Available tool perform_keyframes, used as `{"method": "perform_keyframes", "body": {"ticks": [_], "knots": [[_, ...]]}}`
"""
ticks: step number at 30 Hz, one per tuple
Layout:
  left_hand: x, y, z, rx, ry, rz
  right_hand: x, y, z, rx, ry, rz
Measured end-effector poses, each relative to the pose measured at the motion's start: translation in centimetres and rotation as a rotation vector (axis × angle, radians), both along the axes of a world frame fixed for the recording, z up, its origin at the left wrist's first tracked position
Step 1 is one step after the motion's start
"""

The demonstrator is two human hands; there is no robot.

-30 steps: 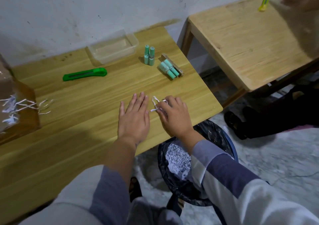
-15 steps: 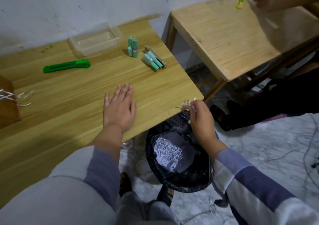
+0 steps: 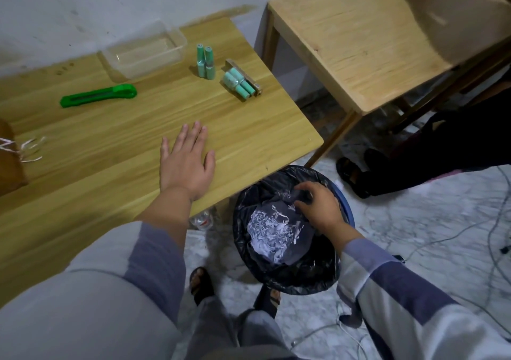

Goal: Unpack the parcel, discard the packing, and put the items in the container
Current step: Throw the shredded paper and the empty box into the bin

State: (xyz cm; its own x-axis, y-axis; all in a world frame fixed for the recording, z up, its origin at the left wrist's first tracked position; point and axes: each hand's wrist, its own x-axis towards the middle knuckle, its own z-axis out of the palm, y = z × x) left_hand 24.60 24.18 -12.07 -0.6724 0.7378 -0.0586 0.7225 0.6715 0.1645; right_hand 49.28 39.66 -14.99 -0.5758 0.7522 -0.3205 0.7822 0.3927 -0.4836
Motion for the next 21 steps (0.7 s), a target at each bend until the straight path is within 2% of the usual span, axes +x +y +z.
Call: {"method": "perform_keyframes", "body": {"ticks": [6, 10, 13, 21], "knots": [[-0.2, 0.0, 0.1, -0.026, -0.028, -0.018, -0.4, 0.3, 1.5, -0.009, 0.007, 0.004], [-0.6, 0.1, 1.5, -0.007, -0.182, -0.012, -1.7, 0.6, 4.6, 0.045, 0.06, 0.031], [0.0, -0.6, 3.8, 0.066, -0.267, 0.025, -4.1, 0.1, 7.7, 0.108, 0.123, 0.119], [-1.2, -10.2, 10.3, 0.215, -0.214, 0.253, -13.7, -5.7, 15.1, 0.096, 0.192, 0.478]]}}
